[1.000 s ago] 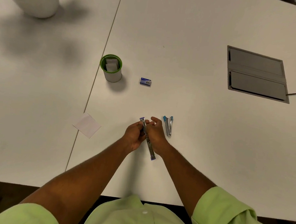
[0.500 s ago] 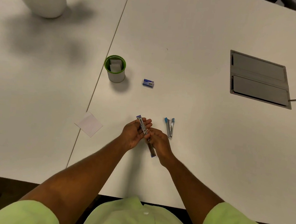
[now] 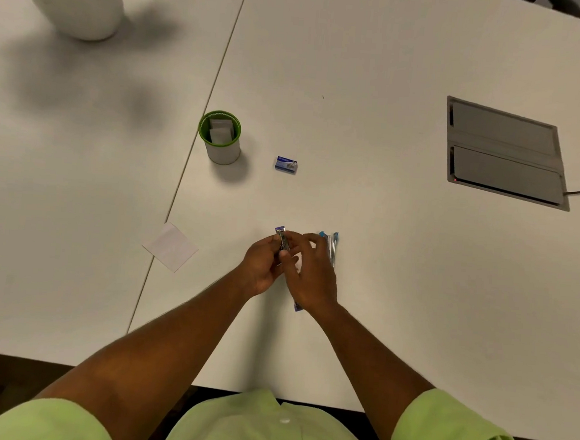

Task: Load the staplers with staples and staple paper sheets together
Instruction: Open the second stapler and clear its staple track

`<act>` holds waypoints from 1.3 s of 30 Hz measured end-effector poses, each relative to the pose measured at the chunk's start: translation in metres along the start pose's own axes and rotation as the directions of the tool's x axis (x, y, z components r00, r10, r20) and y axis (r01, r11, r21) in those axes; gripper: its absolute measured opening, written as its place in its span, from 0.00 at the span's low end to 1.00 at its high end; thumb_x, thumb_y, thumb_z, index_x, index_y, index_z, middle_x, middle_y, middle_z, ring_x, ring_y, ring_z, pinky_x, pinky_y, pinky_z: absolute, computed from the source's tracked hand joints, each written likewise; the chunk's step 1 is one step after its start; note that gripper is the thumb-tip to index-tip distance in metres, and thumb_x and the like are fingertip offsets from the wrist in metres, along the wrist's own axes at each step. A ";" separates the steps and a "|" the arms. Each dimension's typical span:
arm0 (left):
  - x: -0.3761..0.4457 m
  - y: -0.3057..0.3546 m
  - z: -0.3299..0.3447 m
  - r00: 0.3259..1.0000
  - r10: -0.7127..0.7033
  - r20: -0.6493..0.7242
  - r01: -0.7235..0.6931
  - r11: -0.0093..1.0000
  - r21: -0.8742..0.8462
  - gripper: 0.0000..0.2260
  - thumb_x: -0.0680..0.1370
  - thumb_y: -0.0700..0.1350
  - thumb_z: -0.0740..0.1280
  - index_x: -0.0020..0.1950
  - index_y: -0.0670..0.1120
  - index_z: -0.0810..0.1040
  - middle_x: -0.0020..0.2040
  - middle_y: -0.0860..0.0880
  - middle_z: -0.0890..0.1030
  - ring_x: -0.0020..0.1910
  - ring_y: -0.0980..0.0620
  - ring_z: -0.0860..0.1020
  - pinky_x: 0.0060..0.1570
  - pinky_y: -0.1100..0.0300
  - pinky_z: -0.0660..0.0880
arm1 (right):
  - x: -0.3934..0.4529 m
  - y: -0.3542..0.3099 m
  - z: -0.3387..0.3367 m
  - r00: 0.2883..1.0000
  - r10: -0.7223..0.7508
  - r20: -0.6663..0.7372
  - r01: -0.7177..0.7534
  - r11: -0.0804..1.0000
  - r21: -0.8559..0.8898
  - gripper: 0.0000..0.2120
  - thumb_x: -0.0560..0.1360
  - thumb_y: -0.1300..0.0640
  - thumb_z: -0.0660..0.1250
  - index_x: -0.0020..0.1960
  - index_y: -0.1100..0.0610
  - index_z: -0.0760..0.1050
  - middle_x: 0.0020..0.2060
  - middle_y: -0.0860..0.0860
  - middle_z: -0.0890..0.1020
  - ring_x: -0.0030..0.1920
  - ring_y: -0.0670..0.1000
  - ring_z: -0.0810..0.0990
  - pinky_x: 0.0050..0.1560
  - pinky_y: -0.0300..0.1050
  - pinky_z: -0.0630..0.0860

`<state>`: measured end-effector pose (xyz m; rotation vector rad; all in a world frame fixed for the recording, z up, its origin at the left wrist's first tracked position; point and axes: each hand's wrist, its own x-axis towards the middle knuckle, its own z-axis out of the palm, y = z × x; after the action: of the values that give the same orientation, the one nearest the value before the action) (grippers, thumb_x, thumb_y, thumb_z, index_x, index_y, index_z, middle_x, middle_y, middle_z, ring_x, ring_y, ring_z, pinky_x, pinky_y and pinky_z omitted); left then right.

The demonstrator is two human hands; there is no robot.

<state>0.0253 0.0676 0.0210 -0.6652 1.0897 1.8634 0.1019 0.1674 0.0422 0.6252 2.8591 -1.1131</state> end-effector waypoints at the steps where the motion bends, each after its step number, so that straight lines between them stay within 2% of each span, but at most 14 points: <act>1: 0.000 0.000 0.000 1.000 -0.006 0.001 0.006 1.000 -0.001 0.14 0.84 0.40 0.59 0.66 0.37 0.77 0.61 0.37 0.82 0.62 0.41 0.81 0.65 0.47 0.77 | 0.001 0.000 0.001 1.000 -0.029 0.011 0.029 0.998 -0.057 0.20 0.79 0.38 0.57 0.70 0.33 0.65 0.67 0.41 0.66 0.54 0.35 0.72 0.42 0.37 0.73; 4: -0.002 0.000 0.002 1.000 -0.009 0.012 0.009 0.999 -0.041 0.14 0.84 0.44 0.60 0.64 0.38 0.78 0.59 0.40 0.84 0.59 0.42 0.82 0.62 0.49 0.78 | 0.004 0.001 0.003 0.997 -0.063 0.049 0.070 0.983 -0.167 0.23 0.80 0.38 0.56 0.74 0.33 0.59 0.73 0.47 0.62 0.64 0.49 0.74 0.51 0.50 0.80; 7: 0.000 0.001 0.002 1.000 -0.008 0.011 0.009 0.997 -0.074 0.13 0.84 0.45 0.62 0.63 0.38 0.78 0.58 0.41 0.84 0.57 0.43 0.84 0.58 0.51 0.79 | 0.005 0.004 0.006 0.992 -0.093 0.085 0.113 0.955 -0.273 0.24 0.81 0.40 0.55 0.76 0.32 0.54 0.76 0.50 0.60 0.66 0.54 0.74 0.54 0.56 0.81; 12: 0.001 0.000 -0.001 1.000 -0.009 0.014 0.009 0.999 -0.048 0.12 0.84 0.43 0.60 0.62 0.38 0.78 0.59 0.40 0.84 0.58 0.43 0.83 0.60 0.50 0.79 | 0.003 0.010 0.009 0.986 -0.136 0.101 0.165 0.906 -0.390 0.24 0.81 0.39 0.54 0.77 0.35 0.55 0.78 0.51 0.61 0.65 0.56 0.75 0.53 0.55 0.81; 17: 0.002 -0.001 -0.001 1.000 -0.010 0.004 0.010 1.000 -0.025 0.13 0.85 0.40 0.57 0.62 0.39 0.79 0.58 0.41 0.84 0.58 0.44 0.83 0.58 0.50 0.80 | -0.003 0.011 0.009 0.988 -0.116 0.105 0.147 0.918 -0.369 0.22 0.80 0.38 0.55 0.74 0.38 0.62 0.76 0.50 0.63 0.62 0.56 0.77 0.49 0.53 0.81; 24: -0.001 0.002 -0.006 0.999 -0.025 -0.025 0.025 1.000 -0.008 0.13 0.85 0.41 0.57 0.61 0.40 0.79 0.56 0.41 0.85 0.56 0.44 0.84 0.51 0.52 0.81 | -0.012 0.014 0.012 0.986 -0.139 0.093 0.162 0.929 -0.332 0.23 0.81 0.38 0.54 0.75 0.36 0.59 0.76 0.48 0.61 0.60 0.54 0.77 0.44 0.49 0.81; 31: -0.002 0.006 -0.011 0.999 -0.031 -0.019 0.030 0.999 -0.032 0.13 0.85 0.40 0.57 0.61 0.38 0.78 0.57 0.41 0.85 0.55 0.45 0.85 0.56 0.50 0.80 | -0.020 0.020 0.017 0.989 -0.089 0.119 0.115 0.965 -0.238 0.22 0.81 0.38 0.54 0.75 0.36 0.60 0.76 0.46 0.61 0.57 0.50 0.78 0.44 0.48 0.81; 34: -0.001 0.010 -0.011 0.999 -0.027 -0.021 0.026 0.999 -0.024 0.12 0.85 0.40 0.57 0.61 0.38 0.78 0.57 0.40 0.85 0.56 0.43 0.84 0.58 0.47 0.79 | -0.019 0.016 0.015 0.993 -0.066 0.096 0.078 0.989 -0.122 0.23 0.81 0.37 0.56 0.75 0.36 0.59 0.73 0.44 0.64 0.52 0.47 0.81 0.42 0.43 0.80; 36: -0.001 0.012 -0.010 0.999 -0.026 -0.036 0.025 0.999 -0.027 0.12 0.85 0.40 0.56 0.61 0.38 0.77 0.57 0.40 0.84 0.57 0.43 0.84 0.55 0.47 0.80 | -0.019 0.013 0.013 0.997 0.023 0.072 -0.027 0.999 0.046 0.27 0.79 0.37 0.62 0.75 0.36 0.58 0.68 0.42 0.68 0.49 0.42 0.81 0.42 0.41 0.80; 39: -0.002 0.015 -0.008 0.998 -0.027 -0.050 0.027 1.000 -0.012 0.13 0.86 0.42 0.56 0.61 0.38 0.77 0.57 0.40 0.84 0.58 0.43 0.83 0.50 0.49 0.81 | -0.018 0.010 0.013 0.963 0.255 0.086 -0.270 0.918 0.291 0.27 0.75 0.44 0.71 0.70 0.38 0.63 0.56 0.42 0.78 0.40 0.42 0.84 0.35 0.43 0.81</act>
<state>0.0134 0.0560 0.0253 -0.7336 1.0980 1.8396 0.1201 0.1596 0.0286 0.9489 2.4856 -1.4997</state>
